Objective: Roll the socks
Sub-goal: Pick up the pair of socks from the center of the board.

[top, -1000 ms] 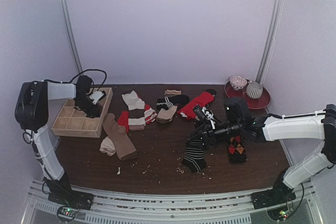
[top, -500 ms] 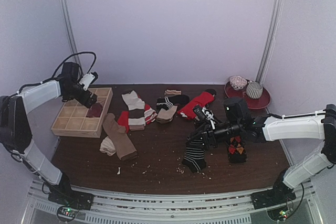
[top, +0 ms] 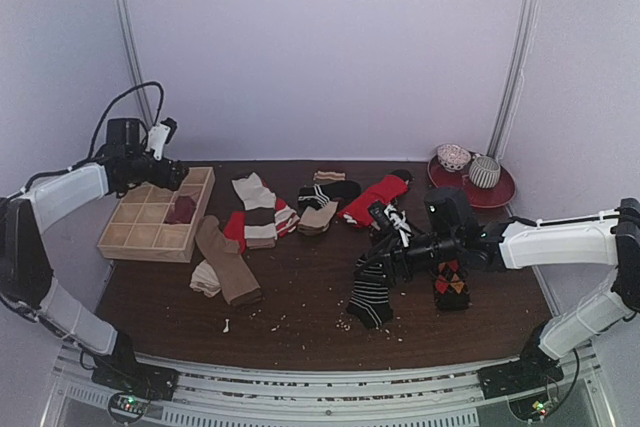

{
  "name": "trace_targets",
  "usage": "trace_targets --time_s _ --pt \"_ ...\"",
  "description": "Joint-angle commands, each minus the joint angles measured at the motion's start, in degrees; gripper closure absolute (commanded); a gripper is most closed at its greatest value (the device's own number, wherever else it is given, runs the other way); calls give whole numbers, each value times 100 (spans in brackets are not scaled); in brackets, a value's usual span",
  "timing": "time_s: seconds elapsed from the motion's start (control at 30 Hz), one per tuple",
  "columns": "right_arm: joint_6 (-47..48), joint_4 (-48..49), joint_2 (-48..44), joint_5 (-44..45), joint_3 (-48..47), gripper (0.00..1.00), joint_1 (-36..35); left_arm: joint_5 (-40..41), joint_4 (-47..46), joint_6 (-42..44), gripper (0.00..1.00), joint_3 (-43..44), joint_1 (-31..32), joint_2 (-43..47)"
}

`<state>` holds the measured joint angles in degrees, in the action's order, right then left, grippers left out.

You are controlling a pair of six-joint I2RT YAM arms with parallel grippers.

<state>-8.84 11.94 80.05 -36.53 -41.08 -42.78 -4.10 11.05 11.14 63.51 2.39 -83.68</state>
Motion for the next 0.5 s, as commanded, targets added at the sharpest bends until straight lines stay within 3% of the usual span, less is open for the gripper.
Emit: trace_targets --time_s 0.0,0.07,0.27,0.4,0.47 --pt "208 -124 -321 1140 129 9 -37 -248 -1704 -868 2 -663 -35 1020" --pt "219 -109 -429 1306 128 0 -24 -347 -1993 -1060 2 -882 -34 1259" --pt "-287 6 -708 1413 106 0 60 -501 -2819 -2119 2 -1383 -43 1637" --pt "-618 125 -830 1389 268 0 49 -1420 -3505 -2414 2 -1890 -28 1767" --pt "-591 207 -834 1391 431 0 1 -1460 -3459 -2438 2 -1995 124 1724"
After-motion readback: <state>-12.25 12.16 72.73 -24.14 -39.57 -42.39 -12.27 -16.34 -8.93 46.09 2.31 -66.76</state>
